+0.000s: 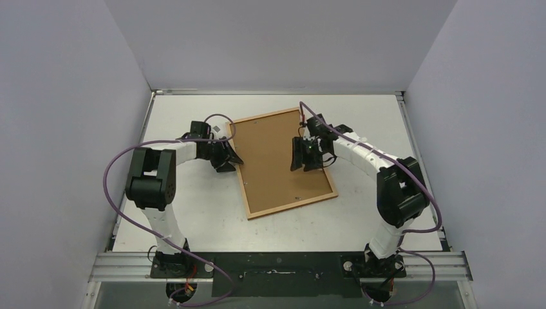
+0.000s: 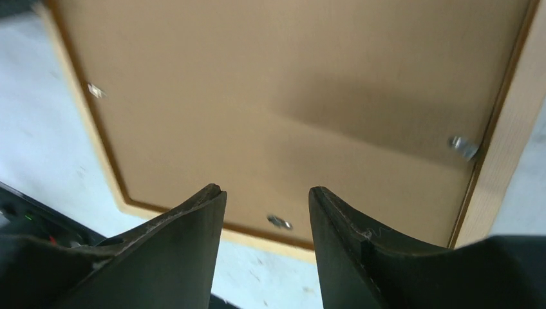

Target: Put the photo into the frame

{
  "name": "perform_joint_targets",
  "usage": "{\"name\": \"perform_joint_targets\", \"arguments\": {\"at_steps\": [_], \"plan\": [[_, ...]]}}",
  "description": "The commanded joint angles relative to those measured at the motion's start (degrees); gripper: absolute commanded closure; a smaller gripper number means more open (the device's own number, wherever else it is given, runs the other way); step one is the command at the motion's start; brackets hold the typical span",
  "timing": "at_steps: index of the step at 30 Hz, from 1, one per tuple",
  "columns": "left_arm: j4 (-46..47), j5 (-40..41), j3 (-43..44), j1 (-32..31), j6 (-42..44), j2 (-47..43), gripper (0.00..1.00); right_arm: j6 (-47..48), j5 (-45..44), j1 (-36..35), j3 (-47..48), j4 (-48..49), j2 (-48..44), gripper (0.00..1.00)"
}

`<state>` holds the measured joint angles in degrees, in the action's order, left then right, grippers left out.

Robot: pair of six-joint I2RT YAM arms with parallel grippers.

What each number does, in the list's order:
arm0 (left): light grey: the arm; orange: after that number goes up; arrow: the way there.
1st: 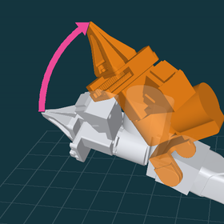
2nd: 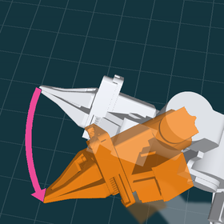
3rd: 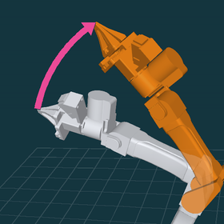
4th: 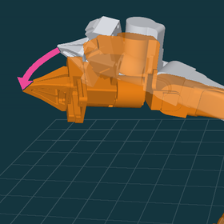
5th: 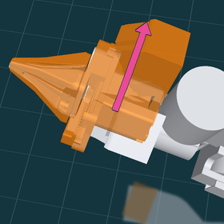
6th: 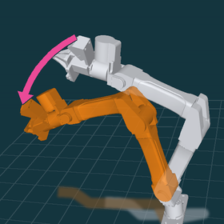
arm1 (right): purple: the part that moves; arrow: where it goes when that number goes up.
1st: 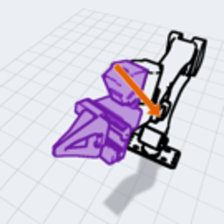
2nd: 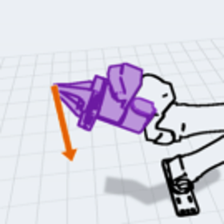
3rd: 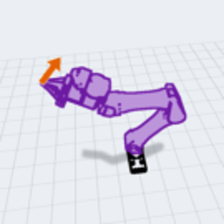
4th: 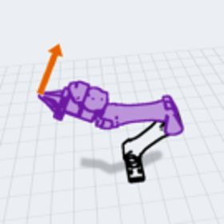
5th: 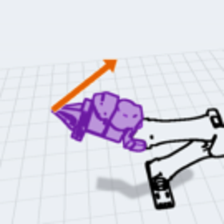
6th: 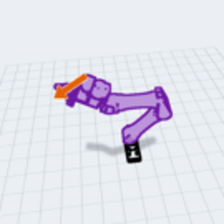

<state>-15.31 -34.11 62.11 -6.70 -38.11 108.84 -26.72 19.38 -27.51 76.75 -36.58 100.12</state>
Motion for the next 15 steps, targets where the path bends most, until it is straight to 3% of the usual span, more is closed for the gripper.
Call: {"name": "perform_joint_targets", "arguments": {"at_steps": [1, 9, 15], "plan": [[-3.7, 6.3, -1.2, -0.7, 1.1, -0.5, 0.60, 3.1, 2.4, -1.5, -4.6, -3.8, -1.7, 0.50], [-3.9, 7.8, -1.9, -0.7, 1.3, 1.0, 0.76, -1.4, 7.5, -3.6, -8.5, 1.7, 2.0, 0.59], [-4.2, 7.6, -1.9, -0.7, 1.6, 1.6, 0.78, -3.0, 7.9, -3.8, -10.5, 2.9, 4.0, 0.62]]}}
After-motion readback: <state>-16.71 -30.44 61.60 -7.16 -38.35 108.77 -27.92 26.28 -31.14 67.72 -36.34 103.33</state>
